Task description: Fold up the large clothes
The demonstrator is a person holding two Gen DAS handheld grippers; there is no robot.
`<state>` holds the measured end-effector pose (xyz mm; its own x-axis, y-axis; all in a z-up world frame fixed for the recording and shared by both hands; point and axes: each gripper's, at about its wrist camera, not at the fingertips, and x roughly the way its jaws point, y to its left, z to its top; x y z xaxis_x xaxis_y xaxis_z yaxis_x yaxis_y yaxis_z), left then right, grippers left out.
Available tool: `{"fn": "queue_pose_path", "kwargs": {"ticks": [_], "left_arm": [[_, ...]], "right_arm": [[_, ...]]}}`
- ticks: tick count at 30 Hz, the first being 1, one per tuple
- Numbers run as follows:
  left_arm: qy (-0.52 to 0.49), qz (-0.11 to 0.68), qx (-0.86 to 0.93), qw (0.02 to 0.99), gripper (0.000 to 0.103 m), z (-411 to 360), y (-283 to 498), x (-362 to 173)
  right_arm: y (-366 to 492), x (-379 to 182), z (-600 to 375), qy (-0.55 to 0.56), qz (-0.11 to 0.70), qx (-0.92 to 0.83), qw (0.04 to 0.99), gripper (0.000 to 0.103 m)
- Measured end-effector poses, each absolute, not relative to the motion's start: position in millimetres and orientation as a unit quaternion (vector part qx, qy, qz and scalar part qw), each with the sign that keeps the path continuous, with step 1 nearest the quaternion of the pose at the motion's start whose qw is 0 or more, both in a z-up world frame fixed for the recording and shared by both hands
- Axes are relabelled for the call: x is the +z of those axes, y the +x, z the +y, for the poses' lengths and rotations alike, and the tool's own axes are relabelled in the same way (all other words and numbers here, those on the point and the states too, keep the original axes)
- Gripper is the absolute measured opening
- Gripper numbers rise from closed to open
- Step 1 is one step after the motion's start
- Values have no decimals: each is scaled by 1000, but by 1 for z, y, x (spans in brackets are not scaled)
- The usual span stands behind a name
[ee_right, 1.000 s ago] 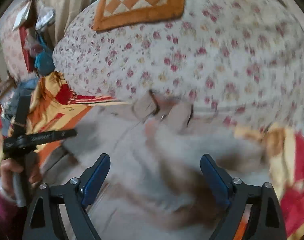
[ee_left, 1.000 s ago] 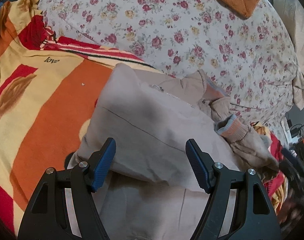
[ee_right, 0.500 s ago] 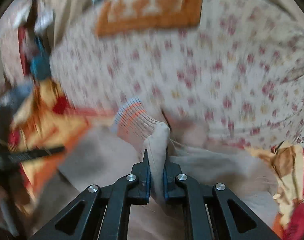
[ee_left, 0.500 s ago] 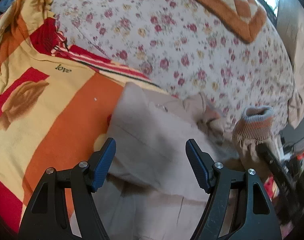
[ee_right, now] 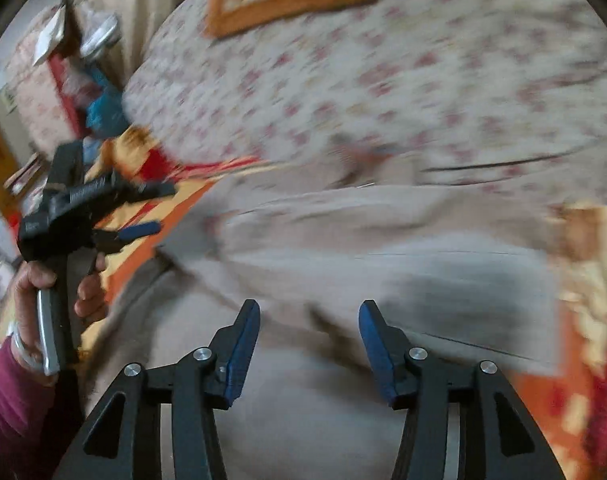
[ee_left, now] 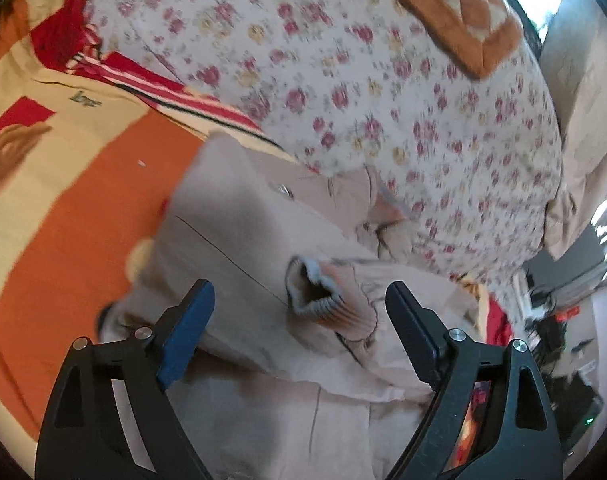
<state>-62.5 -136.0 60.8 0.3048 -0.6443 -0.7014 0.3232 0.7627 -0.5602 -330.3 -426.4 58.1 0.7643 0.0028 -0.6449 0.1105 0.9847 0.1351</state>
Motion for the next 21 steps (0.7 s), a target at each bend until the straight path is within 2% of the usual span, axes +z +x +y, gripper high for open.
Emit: {"fn": "queue_pose_path", "kwargs": {"ticks": [1, 2, 6, 7, 8, 9, 11, 16, 21], "left_arm": [[-142, 510, -307, 791, 87, -147, -65, 57], [-128, 515, -308, 790, 87, -155, -67, 52], [-113, 546, -317, 768, 87, -191, -71, 29], [-113, 540, -330, 766, 73, -200, -74, 27], [-103, 535, -336, 768, 40, -204, -75, 28], [-81, 535, -342, 768, 33, -211, -77, 30], [-83, 524, -356, 769, 26, -211, -77, 38], [-122, 473, -343, 803, 22, -168, -61, 85], [-129, 490, -328, 797, 22, -145, -47, 83]], "right_arm": [[-338, 61, -434, 84, 334, -48, 937, 67], [-349, 62, -446, 90, 326, -69, 939, 70], [-378, 61, -488, 123, 324, -131, 929, 70], [-382, 60, -496, 121, 326, -152, 925, 70], [-386, 58, -501, 119, 330, -166, 922, 70], [-385, 56, -504, 117, 335, -171, 919, 70], [-384, 49, -511, 115, 346, -178, 914, 71], [-364, 35, -508, 95, 376, -172, 905, 70], [-340, 42, -495, 91, 373, -132, 914, 70]]}}
